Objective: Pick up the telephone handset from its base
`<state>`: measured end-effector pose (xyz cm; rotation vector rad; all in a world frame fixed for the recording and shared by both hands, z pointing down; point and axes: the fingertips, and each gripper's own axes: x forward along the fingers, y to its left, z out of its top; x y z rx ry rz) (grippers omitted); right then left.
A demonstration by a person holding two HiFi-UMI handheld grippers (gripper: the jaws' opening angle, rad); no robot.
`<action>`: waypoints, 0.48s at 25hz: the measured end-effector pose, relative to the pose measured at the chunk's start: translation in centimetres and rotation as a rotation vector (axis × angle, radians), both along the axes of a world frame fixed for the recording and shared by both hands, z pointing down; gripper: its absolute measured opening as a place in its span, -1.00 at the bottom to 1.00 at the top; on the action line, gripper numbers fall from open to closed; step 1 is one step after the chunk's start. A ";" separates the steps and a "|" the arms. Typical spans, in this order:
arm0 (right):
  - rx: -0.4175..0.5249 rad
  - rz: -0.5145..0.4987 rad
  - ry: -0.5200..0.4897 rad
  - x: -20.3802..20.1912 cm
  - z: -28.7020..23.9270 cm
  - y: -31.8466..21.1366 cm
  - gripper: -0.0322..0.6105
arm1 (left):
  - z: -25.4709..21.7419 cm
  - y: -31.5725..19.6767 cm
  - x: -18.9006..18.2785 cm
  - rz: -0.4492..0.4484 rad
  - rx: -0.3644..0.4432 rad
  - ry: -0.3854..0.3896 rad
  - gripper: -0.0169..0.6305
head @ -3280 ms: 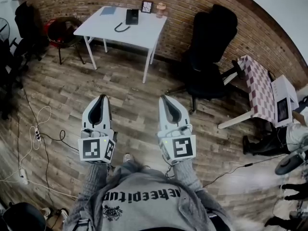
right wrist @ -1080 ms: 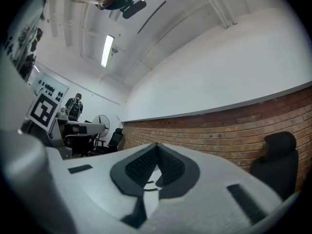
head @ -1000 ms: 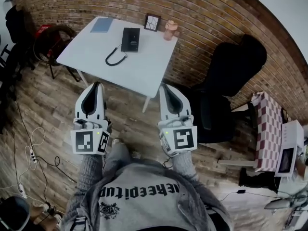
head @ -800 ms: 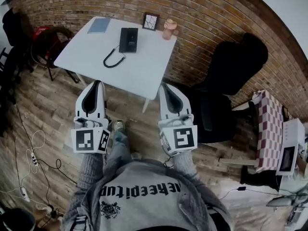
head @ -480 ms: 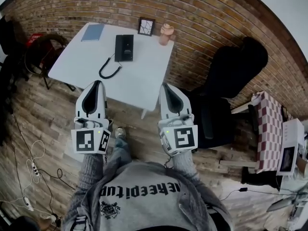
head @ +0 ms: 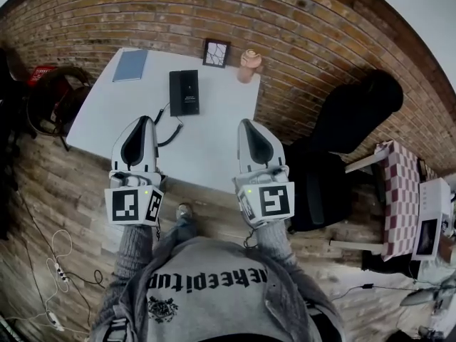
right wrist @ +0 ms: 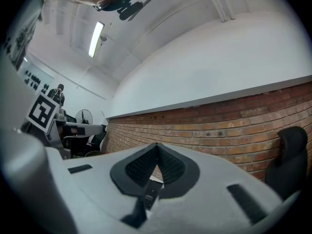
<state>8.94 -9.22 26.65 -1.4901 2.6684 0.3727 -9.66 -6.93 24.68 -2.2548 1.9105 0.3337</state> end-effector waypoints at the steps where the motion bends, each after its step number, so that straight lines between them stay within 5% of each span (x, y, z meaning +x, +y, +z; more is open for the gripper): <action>1: -0.002 0.006 -0.001 -0.4 0.0 -0.9 -0.89 | 0.0 -1.0 -0.4 0.005 -0.003 -0.002 -0.90; 12: -0.032 0.043 -0.012 -5.6 1.0 -9.6 -0.89 | 1.6 -10.4 -5.0 0.113 -0.076 0.006 -0.90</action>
